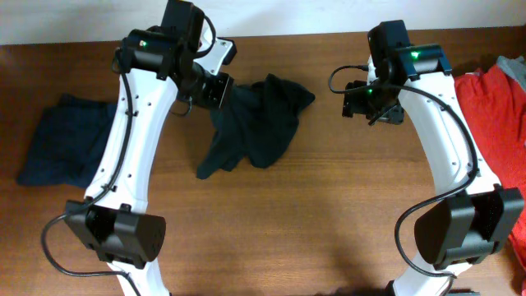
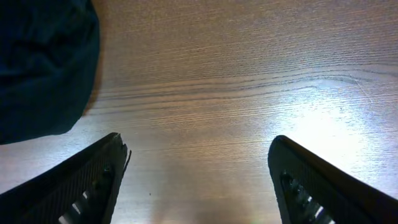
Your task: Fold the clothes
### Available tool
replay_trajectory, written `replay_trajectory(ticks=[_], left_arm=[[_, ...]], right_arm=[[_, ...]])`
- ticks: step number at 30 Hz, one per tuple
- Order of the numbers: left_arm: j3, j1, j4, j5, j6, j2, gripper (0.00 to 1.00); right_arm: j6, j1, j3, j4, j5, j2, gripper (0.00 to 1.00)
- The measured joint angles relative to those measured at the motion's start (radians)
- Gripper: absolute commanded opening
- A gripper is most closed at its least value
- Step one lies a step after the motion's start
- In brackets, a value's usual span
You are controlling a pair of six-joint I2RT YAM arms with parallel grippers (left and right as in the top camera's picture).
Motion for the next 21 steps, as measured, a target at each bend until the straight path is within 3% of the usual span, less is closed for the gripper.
replay_trajectory(ticks=[6,12,21], left_arm=[[0.098,0.000,-0.002,-0.008,-0.021,0.000,0.01],[0.277,0.000,-0.010,-0.015,-0.034,-0.012,0.00],[0.564,0.000,0.069,-0.060,-0.076,-0.063,0.01]], right_arm=[[-0.040,0.000,-0.011,0.011,-0.032,0.000,0.75],[-0.175,0.000,-0.063,0.039,-0.184,0.000,0.77],[-0.262,0.000,-0.075,0.050,-0.305,0.000,0.79]])
